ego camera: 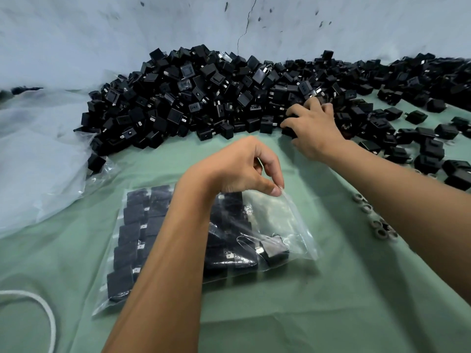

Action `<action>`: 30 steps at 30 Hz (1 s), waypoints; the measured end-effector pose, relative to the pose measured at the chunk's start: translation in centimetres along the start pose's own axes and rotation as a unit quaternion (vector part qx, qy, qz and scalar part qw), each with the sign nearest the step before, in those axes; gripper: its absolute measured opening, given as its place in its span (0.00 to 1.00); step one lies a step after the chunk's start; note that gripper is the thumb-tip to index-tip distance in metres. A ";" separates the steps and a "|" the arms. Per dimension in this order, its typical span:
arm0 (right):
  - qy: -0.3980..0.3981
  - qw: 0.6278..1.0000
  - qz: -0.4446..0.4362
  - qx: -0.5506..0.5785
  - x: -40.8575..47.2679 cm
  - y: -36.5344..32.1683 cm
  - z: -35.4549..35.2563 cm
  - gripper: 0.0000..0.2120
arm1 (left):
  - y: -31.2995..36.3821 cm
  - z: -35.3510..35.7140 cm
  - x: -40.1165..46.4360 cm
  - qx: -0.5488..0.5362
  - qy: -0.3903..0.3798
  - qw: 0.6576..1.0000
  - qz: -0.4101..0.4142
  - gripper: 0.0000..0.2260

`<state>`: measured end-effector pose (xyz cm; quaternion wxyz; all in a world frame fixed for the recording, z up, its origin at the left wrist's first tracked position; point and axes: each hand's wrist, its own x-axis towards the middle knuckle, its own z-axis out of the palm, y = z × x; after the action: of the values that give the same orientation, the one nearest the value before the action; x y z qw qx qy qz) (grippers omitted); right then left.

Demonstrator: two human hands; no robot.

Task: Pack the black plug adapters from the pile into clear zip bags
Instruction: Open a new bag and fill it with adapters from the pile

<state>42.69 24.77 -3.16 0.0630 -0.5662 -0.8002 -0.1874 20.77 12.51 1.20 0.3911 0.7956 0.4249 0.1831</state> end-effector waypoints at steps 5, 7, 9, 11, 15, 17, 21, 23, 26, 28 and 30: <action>0.044 0.998 0.029 0.019 -1.9 1.1 0.1 0.12 | 0.0 0.0 -0.2 0.000 0.005 1.000 -0.001 0.05; 0.042 0.994 0.038 0.089 -3.0 1.9 -0.1 0.10 | 0.0 0.0 -0.1 0.005 0.005 1.000 -0.002 0.05; 0.067 0.965 0.070 0.244 -4.7 1.8 -1.3 0.11 | 0.0 0.0 0.0 0.008 0.007 1.000 -0.002 0.05; 0.036 0.896 0.112 0.429 -6.9 0.6 -3.0 0.10 | 0.1 0.0 0.0 0.011 0.009 1.000 0.003 0.05; -0.106 0.744 0.104 0.651 -11.2 -3.0 -5.7 0.13 | 0.6 0.0 -0.2 0.010 0.012 1.000 0.021 0.05; -0.118 0.730 0.084 0.667 -12.1 -4.4 -6.4 0.15 | 0.8 -0.1 -0.3 -0.005 0.019 0.999 0.038 0.05; -0.173 0.708 0.074 0.681 -12.4 -6.3 -6.2 0.12 | 0.8 -0.5 -0.6 -0.029 0.026 0.998 0.050 0.06; -0.211 0.737 0.040 0.641 -12.1 -6.6 -6.2 0.10 | 0.8 -0.5 -0.5 -0.031 0.027 0.998 0.050 0.06; -0.258 0.761 -0.007 0.595 -11.7 -6.4 -6.4 0.09 | 0.7 -0.4 -0.4 -0.024 0.027 0.998 0.047 0.06; -0.277 0.769 -0.029 0.575 -11.5 -6.2 -6.5 0.09 | 0.6 -0.3 -0.3 -0.019 0.026 0.998 0.044 0.05; -0.297 0.770 -0.053 0.562 -11.4 -6.1 -6.5 0.07 | 0.6 -0.2 -0.1 -0.017 0.023 0.999 0.040 0.05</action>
<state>40.26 10.48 -2.12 0.1189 -0.4140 -0.7700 0.4707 20.90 12.27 1.75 0.3869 0.8008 0.3984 0.2242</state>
